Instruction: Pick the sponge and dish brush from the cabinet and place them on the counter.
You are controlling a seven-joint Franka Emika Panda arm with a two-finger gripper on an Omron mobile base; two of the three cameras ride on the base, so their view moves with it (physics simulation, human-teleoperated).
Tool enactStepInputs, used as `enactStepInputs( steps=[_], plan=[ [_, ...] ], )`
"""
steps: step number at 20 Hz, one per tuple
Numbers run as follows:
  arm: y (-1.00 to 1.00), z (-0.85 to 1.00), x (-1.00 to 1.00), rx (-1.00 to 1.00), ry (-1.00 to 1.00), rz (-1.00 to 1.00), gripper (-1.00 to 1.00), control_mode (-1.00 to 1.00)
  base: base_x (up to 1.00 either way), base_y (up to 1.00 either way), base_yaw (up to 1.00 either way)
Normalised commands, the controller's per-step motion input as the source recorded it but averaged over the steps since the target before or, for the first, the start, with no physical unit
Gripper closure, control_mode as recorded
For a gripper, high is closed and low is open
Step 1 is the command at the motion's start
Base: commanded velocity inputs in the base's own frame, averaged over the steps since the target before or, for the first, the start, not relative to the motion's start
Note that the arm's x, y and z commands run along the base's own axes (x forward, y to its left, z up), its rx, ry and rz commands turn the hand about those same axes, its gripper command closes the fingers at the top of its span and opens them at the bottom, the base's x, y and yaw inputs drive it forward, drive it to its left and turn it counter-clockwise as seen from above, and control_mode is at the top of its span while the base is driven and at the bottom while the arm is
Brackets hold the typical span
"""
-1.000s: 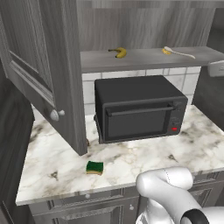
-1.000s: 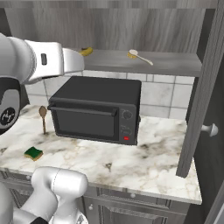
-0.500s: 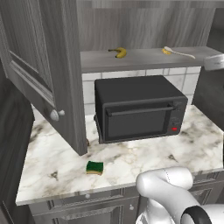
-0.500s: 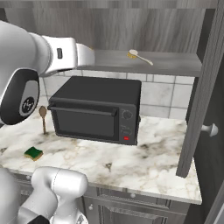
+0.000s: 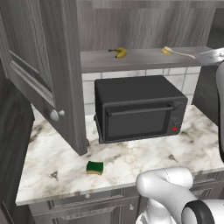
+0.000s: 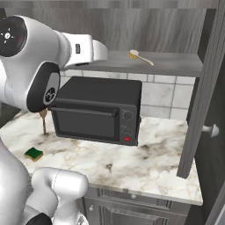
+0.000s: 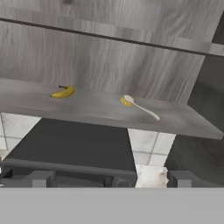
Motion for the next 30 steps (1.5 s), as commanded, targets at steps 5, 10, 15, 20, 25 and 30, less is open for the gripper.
enactStepInputs(
  steps=[5, 10, 15, 20, 25, 30],
  plan=[
    [-0.13, -0.10, 0.43, 0.00, 0.00, 0.00, -1.00, -1.00, 0.00, 0.00, 0.00],
    [-0.10, -0.03, 0.30, 0.00, 0.00, -0.01, -1.00, -1.00, 0.00, 0.00, 0.00],
    [-0.08, 0.00, 0.28, 0.00, 0.06, -0.03, -1.00, -1.00, 0.00, 0.00, 0.00],
    [-0.08, -0.01, 0.28, 0.00, 0.08, -0.02, -1.00, -1.00, 0.00, 0.00, 0.00],
    [-0.13, -0.08, 0.21, 0.00, 0.00, 0.00, -1.00, -1.00, 0.00, 0.00, 0.00],
    [-0.13, -0.20, 0.17, 0.00, 0.00, 0.00, -1.00, -1.00, 0.00, 0.00, 0.00]
  ],
)
